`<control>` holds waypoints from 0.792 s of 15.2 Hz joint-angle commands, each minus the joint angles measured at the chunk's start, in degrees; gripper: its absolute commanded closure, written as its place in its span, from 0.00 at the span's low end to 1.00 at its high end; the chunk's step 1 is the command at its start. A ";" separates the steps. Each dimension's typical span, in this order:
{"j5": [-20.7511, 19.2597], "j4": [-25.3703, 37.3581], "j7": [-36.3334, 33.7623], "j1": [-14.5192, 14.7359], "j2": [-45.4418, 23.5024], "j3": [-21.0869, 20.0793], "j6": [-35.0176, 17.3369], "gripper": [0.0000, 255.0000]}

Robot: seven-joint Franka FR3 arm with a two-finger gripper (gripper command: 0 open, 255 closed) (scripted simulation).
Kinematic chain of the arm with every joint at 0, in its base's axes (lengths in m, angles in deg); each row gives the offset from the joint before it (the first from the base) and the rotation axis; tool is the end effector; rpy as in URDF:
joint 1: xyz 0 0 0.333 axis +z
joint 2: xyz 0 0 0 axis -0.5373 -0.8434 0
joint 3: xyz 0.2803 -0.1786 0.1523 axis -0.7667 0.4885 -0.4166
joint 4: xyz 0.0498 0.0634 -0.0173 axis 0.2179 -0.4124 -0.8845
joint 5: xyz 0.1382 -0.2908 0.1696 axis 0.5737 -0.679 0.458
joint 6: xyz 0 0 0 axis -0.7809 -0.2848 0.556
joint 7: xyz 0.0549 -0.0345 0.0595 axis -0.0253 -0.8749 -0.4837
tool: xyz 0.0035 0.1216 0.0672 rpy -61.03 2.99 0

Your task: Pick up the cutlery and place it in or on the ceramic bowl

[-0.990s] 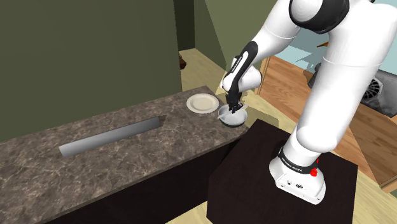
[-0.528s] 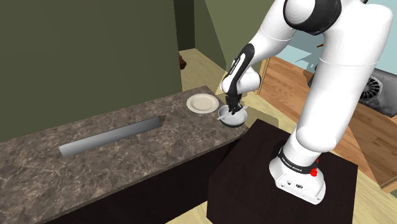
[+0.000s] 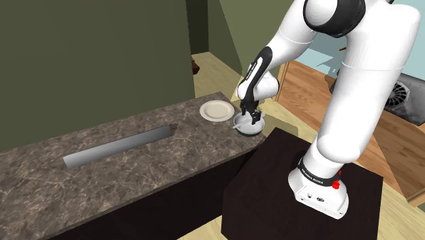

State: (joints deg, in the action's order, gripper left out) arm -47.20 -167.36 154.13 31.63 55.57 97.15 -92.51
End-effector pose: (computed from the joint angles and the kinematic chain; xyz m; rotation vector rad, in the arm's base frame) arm 0.3908 -0.1641 0.2357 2.5621 1.7876 0.0078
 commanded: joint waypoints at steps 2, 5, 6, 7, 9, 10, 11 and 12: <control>-5.71 -0.55 -4.13 1.74 5.08 2.90 4.10 0.00; -10.21 -0.63 -7.36 1.88 9.55 3.86 8.07 0.00; -10.21 -0.63 -7.36 1.82 9.55 3.80 8.07 0.00; -10.21 -0.63 -7.36 1.81 9.55 3.79 8.07 0.00; -10.21 -0.63 -7.36 1.80 9.55 3.78 8.07 0.00; -10.21 -0.63 -7.36 1.80 9.55 3.78 8.07 0.00; -10.21 -0.63 -7.36 1.80 9.55 3.78 8.07 0.00; -10.21 -0.63 -7.36 1.80 9.55 3.78 8.07 0.00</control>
